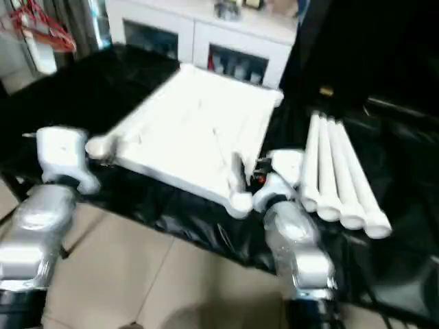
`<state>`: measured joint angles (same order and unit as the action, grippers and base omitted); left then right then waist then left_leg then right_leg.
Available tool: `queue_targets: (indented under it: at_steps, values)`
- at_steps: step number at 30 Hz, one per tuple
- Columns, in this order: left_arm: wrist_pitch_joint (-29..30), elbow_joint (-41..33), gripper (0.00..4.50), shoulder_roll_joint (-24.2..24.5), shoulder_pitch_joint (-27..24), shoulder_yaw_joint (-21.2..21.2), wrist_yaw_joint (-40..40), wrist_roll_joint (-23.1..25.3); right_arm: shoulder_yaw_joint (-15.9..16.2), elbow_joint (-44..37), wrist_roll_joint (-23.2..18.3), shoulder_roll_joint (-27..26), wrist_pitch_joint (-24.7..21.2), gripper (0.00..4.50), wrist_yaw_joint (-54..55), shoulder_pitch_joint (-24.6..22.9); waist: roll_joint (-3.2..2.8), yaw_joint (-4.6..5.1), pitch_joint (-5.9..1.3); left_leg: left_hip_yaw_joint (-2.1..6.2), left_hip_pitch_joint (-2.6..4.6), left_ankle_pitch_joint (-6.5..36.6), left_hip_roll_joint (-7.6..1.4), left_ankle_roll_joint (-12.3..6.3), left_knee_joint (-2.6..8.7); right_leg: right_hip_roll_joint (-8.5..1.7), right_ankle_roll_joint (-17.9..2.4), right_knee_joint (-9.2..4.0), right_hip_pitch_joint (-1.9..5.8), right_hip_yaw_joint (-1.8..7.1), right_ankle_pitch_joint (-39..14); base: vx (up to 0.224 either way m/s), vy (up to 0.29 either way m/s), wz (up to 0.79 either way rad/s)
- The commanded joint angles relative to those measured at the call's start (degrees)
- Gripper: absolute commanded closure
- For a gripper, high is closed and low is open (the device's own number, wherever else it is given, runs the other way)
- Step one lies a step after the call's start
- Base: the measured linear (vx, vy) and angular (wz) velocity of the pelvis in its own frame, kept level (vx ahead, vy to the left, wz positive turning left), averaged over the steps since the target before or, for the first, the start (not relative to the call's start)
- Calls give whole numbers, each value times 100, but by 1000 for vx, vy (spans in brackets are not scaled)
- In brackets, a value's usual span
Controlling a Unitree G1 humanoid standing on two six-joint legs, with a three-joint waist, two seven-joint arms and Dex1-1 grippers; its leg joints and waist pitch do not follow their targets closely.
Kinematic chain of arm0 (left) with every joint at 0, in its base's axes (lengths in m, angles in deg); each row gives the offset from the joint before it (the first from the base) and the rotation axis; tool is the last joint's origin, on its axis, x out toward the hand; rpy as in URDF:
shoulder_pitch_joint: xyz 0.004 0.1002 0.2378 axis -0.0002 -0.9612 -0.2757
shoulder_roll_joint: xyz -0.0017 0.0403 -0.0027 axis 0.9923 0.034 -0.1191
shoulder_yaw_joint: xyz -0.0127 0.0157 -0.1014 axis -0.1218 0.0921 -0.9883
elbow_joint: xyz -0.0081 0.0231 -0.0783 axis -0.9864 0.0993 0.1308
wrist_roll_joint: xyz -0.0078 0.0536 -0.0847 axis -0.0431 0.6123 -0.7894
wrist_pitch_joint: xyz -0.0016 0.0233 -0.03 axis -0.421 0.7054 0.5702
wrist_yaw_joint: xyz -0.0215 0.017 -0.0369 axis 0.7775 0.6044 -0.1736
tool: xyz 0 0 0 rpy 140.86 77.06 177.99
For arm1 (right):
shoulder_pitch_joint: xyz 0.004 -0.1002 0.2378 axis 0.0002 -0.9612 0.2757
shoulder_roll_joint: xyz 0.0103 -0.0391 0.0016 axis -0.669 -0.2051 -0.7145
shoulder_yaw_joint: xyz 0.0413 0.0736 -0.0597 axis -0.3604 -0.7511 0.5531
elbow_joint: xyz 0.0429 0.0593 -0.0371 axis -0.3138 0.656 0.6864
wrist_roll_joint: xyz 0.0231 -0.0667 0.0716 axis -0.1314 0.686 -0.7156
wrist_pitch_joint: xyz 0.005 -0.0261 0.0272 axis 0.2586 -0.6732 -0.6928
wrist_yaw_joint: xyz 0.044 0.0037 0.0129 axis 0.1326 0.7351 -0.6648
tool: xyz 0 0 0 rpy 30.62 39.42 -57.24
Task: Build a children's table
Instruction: Move to table
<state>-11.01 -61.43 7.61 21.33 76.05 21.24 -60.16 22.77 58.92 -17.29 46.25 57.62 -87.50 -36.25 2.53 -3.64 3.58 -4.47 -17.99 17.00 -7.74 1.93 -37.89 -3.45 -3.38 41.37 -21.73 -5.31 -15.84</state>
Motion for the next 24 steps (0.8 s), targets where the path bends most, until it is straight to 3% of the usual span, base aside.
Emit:
queue_targets:
  at_steps: [1, 2, 3, 4, 5, 6, 7, 8, 9, 10, 11, 12, 13, 14, 15, 16, 17, 18, 19, 20, 21, 22, 24]
  values:
    - [28, 44, 46, -94, 195, 156, -52, -48, -226, -7, -20, 109, 90, 78, 14, 3, -255, 192, -302, -7, 780, 1190, -835, -922, 926, -194, -48, -237, -487, 79, 146, 89, 5, 1]
    - [28, 58, 46, -87, 214, 153, -51, -58, -235, -16, -18, 106, 115, 78, 4, -10, 25, 173, -251, -311, 689, 1403, -843, -366, 1037, -282, -362, -387, -324, 131, 361, 123, -56, -26]
    - [26, 75, 46, -82, 233, 148, -54, -74, -244, -46, -7, 115, 112, 78, 12, -40, 337, -133, -220, -526, 128, 1800, -205, -491, 686, -514, -359, -991, 271, 595, -857, 120, -117, -26]
    - [31, 85, 46, -78, 248, 149, -75, -83, -254, -95, 8, 123, 109, 78, 8, -96, 349, -282, -369, -442, -62, 947, 80, -655, -92, -1117, -794, -1356, 770, 1215, -2388, 120, -117, -26]
    - [34, 89, 46, -74, 252, 155, -88, -84, -255, -116, 15, 128, 104, 78, 6, -120, 313, -387, -418, -284, -307, 382, 28, -646, -237, -1191, -939, -1286, 959, 1239, -2378, 128, -112, -8]
    - [7, 93, 46, -76, 251, 179, -159, -97, -231, -177, 37, 160, 101, 78, 8, -219, 262, -429, -468, -150, -598, -265, 57, -439, -346, -1064, -1018, -1131, 1084, 1141, -1417, 162, -69, -12]
    - [15, 81, 46, -86, 235, 188, -176, -108, -220, -214, 30, 168, 90, 78, 1, -269, 143, -406, -434, -204, -364, -170, 160, 20, -331, -715, -1337, -1155, 902, 1424, -1155, 162, -69, -12]
    - [24, 69, 46, -96, 222, 192, -184, -115, -215, -240, 23, 173, 84, 78, -3, -301, 106, -469, -282, -74, -512, -281, 27, 434, -253, -602, -1852, -1179, 922, 1433, -616, 155, -35, -31]
    - [22, 58, 46, -103, 199, 202, -197, -105, -205, -268, 27, 180, 76, 78, -6, -338, -45, -451, -245, -82, -429, -511, -84, 774, 175, -119, -1505, -1124, 712, 1239, -458, 142, 18, -57]
    - [29, 33, 46, -104, 141, 229, -239, -95, -186, -308, 39, 181, 60, 78, -9, -391, -146, -405, -313, -138, -320, -713, -144, 855, 485, 140, -1024, -1042, 676, 1055, -491, 142, 18, -57]
    - [29, 33, 46, -104, 141, 229, -239, -95, -186, -308, 39, 181, 60, 78, -9, -391, -491, -241, -367, 275, 301, -646, -862, 813, 930, 316, 39, -361, -37, 599, -816, 155, 53, -67]
    - [22, 1, 46, -63, 67, 302, -321, -64, -140, -324, 78, 186, 37, 78, -12, -407, -330, -171, -517, 476, 865, -583, -1390, 339, 856, -81, 334, 81, -454, 401, -871, 190, 24, -62]
    - [22, 1, 46, -62, 67, 302, -322, -64, -140, -324, 78, 186, 37, 78, -12, -407, -334, -204, -473, 322, 733, -561, -1332, 290, 862, -134, 412, 120, -443, 332, -565, 190, 24, -62]
    - [17, -12, 46, -54, 46, 328, -352, -45, -124, -331, 88, 196, 33, 78, -17, -412, -248, -210, -385, -97, 605, -240, -1206, 78, 1003, -187, 282, 89, -489, 188, 51, 158, -3, -53]
    - [9, -51, 46, -54, 4, 358, -399, -67, -101, -286, 95, 212, 37, 78, -63, -358, 68, -167, -373, -89, 320, -418, -758, -715, 858, -288, 134, -290, -254, 252, 997, 110, -29, -47]
    - [9, -60, 46, -63, -7, 351, -418, -104, -84, -271, 114, 225, 33, 78, -77, -336, -18, -191, -392, -318, 175, -530, -362, -921, 645, -370, 56, -624, -117, 368, 1389, 110, -29, -47]
    - [9, -70, 46, -53, -26, 355, -430, -113, -47, -241, 139, 249, 15, 78, -119, -294, 273, -309, -587, -444, -314, -747, 166, -1043, 162, -735, -207, -673, 571, 903, 2635, 122, -100, -14]
    - [16, -73, 46, -30, -43, 365, -431, -93, -10, -223, 155, 271, -9, 78, -159, -262, 237, -447, -603, -180, -529, -1125, -96, -574, 90, -1087, -796, -611, 740, 1091, 5008, 121, -98, 11]
    - [81, -85, 46, -14, -72, 373, -463, -109, 18, -211, 168, 300, -19, 78, -199, -242, 326, -383, -612, -182, -584, -1426, -79, -375, 198, -825, -834, -440, 769, 937, 6247, 121, -98, 11]
    - [132, -97, 46, -2, -96, 379, -490, -125, 39, -208, 177, 318, -24, 78, -226, -232, 190, -316, -579, -228, -548, -2095, -51, -49, 437, -392, -637, -275, 611, 652, 7370, 31, -51, 3]
    - [125, -102, 46, 19, -117, 391, -475, -76, 47, -208, 177, 336, -19, 78, -247, -230, 96, -226, -568, -239, -430, -2327, -84, 58, 471, -176, -396, -327, 465, 506, 6704, -29, -51, -4]
    - [111, -105, 46, 34, -131, 399, -462, -33, 55, -208, 171, 351, -13, 78, -256, -230, 45, -206, -558, -238, -384, -2217, -127, 155, 472, -162, -353, -372, 440, 489, 6056, -29, -51, -4]
    - [-6, -120, 46, 14, -150, 360, -468, -42, 63, -195, 170, 390, -9, 78, -273, -216, 45, -181, -489, -237, -261, -1386, -312, 418, 585, -210, -408, -608, 400, 518, 3653, -7, -29, 0]
